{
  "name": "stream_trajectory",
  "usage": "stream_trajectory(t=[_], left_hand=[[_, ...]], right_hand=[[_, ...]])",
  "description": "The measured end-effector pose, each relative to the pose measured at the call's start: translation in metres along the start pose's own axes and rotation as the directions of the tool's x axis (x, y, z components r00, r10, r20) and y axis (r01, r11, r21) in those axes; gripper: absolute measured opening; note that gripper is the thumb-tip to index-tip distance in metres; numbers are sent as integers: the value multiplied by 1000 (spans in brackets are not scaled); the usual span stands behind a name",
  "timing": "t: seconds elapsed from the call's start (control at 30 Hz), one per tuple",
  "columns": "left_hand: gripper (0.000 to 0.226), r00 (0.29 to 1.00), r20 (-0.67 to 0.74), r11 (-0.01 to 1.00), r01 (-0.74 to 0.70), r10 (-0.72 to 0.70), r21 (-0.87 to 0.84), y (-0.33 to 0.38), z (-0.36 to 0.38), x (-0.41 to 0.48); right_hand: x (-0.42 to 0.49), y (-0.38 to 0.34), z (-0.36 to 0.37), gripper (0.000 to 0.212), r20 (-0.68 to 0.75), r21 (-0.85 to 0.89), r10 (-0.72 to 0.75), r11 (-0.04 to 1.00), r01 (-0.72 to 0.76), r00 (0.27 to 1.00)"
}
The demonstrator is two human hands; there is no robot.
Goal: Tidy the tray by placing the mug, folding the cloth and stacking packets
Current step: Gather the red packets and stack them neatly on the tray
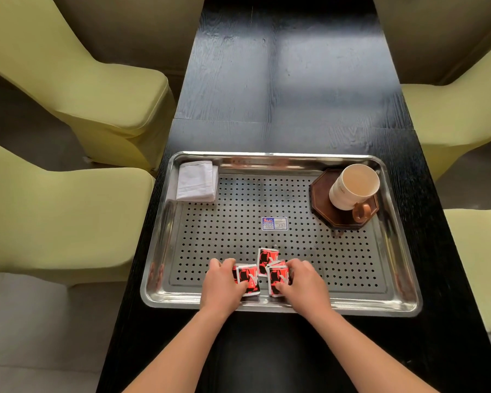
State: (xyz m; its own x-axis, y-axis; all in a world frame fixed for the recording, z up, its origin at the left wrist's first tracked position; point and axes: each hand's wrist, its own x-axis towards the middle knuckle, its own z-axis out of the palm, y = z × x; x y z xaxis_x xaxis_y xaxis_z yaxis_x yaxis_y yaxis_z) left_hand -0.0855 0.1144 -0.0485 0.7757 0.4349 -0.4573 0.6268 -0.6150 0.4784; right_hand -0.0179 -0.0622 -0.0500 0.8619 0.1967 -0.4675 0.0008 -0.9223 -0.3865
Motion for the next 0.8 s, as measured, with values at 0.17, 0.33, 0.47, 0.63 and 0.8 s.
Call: stream_trajectory(t=[0.17, 0.33, 0.47, 0.63, 0.8], left_hand=[[56, 1000, -3, 999, -13, 12, -38, -2, 0, 0], [56, 999, -33, 998, -8, 6, -67, -7, -1, 3], [54, 999, -17, 985, 38, -41, -171, -3, 1, 3], [51, 999, 1, 974, 41, -42, -222, -3, 0, 4], [44, 1000, -10, 978, 22, -25, -207, -7, -1, 5]], right_hand=[[-3, -6, 4, 36, 27, -16, -55, 998, 55, 998], [4, -5, -2, 28, -6, 45, -5, 999, 5, 1000], [1, -15, 6, 32, 21, 59, -43, 997, 41, 999], [-1, -28, 12, 34, 39, 95, -36, 995, 33, 999], [0, -32, 10, 32, 81, 167, 17, 985, -31, 997]])
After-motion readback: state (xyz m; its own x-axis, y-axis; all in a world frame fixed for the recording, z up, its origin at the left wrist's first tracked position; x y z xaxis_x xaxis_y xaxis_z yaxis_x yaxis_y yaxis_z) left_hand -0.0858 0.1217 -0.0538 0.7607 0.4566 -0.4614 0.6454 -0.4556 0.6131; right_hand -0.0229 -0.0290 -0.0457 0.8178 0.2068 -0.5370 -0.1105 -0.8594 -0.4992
